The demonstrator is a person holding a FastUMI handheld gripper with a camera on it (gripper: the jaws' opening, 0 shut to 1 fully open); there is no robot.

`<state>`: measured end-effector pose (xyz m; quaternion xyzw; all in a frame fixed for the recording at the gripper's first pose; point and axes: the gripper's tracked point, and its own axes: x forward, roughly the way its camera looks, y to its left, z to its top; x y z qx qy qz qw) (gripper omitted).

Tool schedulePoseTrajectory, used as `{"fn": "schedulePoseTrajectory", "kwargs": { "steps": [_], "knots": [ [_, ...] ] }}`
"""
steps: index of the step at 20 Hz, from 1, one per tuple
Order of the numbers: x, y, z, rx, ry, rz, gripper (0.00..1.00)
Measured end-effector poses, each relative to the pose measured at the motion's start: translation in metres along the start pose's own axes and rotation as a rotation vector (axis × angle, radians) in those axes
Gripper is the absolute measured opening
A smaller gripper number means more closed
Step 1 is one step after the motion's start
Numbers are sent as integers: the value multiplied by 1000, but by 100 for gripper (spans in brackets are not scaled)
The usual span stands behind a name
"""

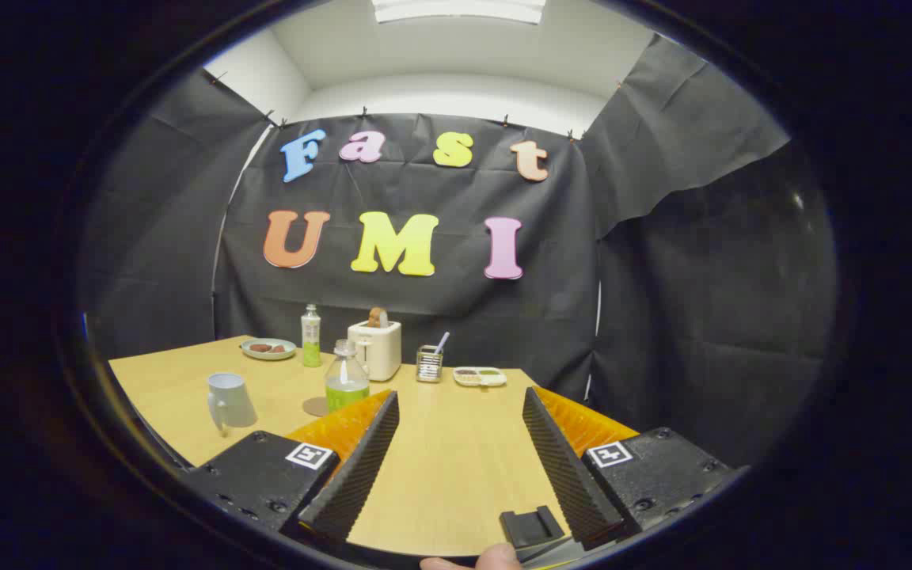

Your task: Take the bottle from table, then pour the juice into the cup, finally place the bottle on the coaster

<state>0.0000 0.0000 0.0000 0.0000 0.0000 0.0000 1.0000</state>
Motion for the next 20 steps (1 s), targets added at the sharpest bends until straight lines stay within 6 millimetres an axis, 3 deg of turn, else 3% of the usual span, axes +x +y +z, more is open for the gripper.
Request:
{"fn": "schedulePoseTrajectory", "kwargs": {
  "steps": [20],
  "knots": [
    [10,17,2,-38,-30,23,100]
  ]
}}
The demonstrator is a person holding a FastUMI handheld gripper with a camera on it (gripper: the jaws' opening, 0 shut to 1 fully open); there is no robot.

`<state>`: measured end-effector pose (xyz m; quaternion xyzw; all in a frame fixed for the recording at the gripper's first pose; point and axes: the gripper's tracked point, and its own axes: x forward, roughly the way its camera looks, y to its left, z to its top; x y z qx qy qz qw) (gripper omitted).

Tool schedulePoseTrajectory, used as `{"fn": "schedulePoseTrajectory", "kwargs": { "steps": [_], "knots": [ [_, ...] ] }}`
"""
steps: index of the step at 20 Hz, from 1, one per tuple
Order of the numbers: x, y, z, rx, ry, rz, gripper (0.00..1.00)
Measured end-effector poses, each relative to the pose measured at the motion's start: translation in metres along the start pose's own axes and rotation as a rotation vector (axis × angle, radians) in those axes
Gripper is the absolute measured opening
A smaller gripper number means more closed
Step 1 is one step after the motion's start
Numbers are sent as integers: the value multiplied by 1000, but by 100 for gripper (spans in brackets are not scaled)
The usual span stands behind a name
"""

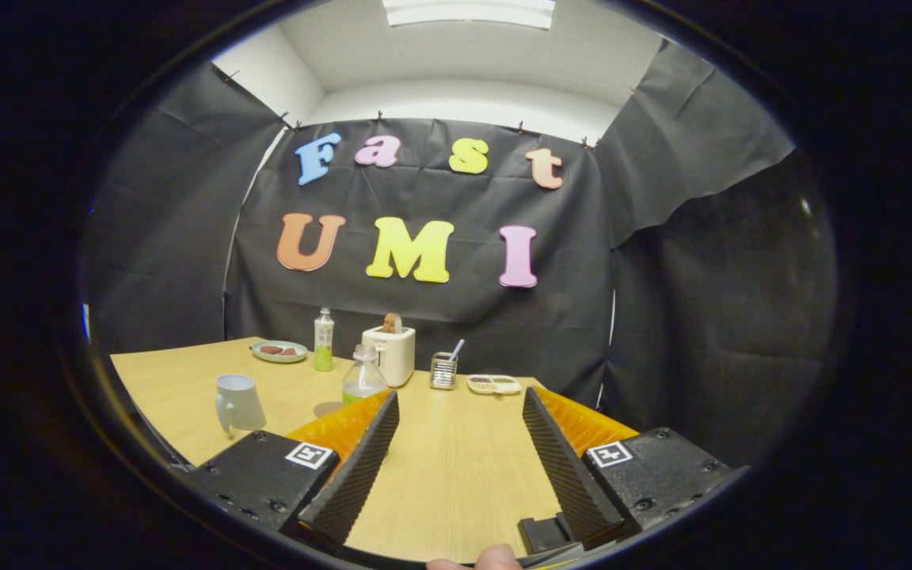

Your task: Take the bottle from table, then pour the juice into the cup, finally place the bottle on the coaster

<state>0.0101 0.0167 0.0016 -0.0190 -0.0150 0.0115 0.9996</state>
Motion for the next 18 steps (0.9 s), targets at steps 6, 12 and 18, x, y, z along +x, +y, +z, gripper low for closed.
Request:
{"fn": "schedulePoseTrajectory", "kwargs": {
  "steps": [6,12,18],
  "knots": [
    [3,5,2,-5,2,5,100],
    [16,18,-3,1,24,39,100],
    [46,46,-19,20,80,100,100]
  ]
}}
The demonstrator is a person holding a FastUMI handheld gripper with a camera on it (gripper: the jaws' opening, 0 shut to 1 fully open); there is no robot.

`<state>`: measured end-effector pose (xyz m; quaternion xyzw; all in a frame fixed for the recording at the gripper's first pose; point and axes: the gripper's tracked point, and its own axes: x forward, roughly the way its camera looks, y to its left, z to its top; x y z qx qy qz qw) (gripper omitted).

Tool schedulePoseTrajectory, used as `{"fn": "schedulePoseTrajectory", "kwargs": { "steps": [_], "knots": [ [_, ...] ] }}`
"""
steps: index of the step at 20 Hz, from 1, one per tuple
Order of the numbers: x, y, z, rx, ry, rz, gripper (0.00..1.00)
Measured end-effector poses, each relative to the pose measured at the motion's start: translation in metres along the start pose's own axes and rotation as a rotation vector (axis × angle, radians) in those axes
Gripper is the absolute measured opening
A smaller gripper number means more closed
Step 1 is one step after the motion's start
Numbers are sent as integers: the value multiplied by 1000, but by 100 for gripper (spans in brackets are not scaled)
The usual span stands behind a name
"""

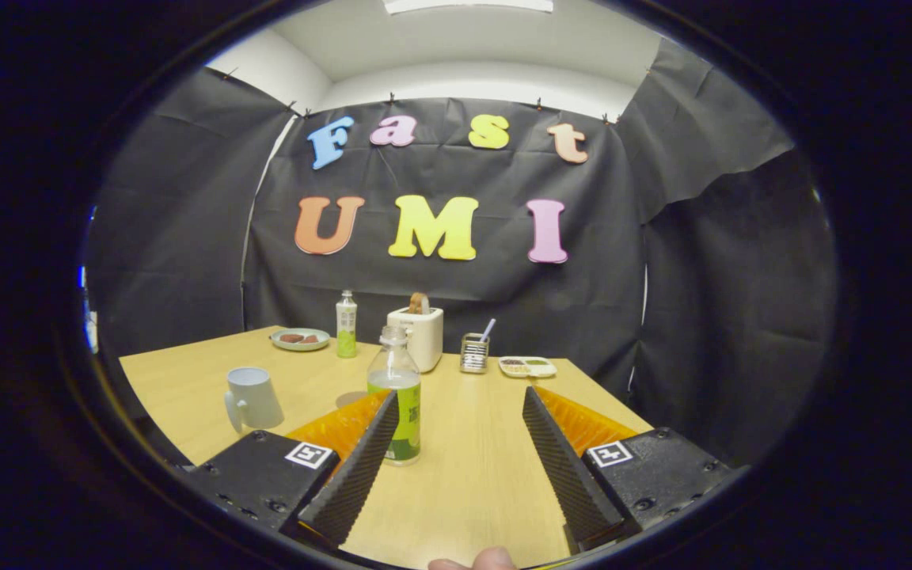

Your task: Take the bottle from table, then pour the juice into the cup, finally place the bottle on the coaster

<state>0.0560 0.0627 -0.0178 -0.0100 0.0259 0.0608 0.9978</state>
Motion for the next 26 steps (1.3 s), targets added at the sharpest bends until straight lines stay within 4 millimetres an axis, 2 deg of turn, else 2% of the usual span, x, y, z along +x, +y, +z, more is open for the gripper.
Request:
{"fn": "schedulePoseTrajectory", "kwargs": {
  "steps": [8,14,20,26],
  "knots": [
    [53,44,-18,-16,51,42,100],
    [86,58,-44,24,116,32,100],
    [109,69,-71,62,193,43,100],
    [131,81,-73,53,197,49,100]
  ]
}}
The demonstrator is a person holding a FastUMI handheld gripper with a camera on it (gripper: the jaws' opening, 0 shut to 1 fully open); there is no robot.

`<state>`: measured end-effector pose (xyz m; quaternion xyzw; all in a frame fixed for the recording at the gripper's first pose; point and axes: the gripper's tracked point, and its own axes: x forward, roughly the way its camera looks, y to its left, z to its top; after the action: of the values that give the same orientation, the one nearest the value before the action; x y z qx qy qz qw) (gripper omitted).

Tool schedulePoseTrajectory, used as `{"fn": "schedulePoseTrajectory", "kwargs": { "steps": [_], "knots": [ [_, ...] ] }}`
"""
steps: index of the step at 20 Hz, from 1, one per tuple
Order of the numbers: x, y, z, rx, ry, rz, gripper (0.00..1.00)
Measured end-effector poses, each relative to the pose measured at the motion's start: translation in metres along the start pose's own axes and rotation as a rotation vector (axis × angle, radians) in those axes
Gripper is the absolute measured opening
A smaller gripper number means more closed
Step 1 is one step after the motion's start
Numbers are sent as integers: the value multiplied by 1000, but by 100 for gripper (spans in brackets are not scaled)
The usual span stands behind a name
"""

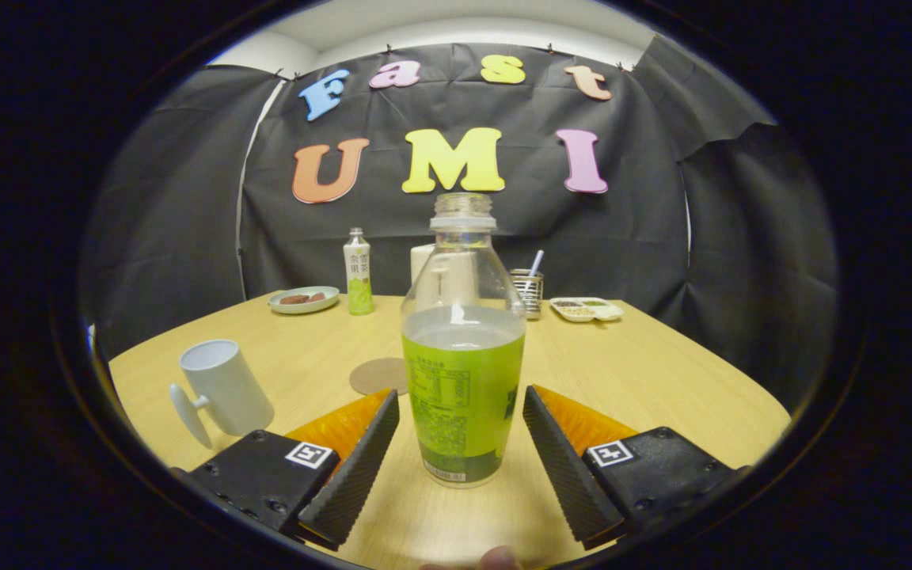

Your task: Take the bottle from table, then pour the juice into the cup, finally place the bottle on the coaster

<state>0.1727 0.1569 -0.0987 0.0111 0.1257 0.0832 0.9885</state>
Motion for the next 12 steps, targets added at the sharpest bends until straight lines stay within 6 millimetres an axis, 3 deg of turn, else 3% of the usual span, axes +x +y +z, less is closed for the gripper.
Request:
{"fn": "schedulePoseTrajectory", "kwargs": {
  "steps": [5,9,12],
  "knots": [
    [10,-1,-2,24,7,-30,99],
    [13,-2,-2,40,12,-45,83],
    [12,4,-2,6,31,-38,80]
  ]
}}
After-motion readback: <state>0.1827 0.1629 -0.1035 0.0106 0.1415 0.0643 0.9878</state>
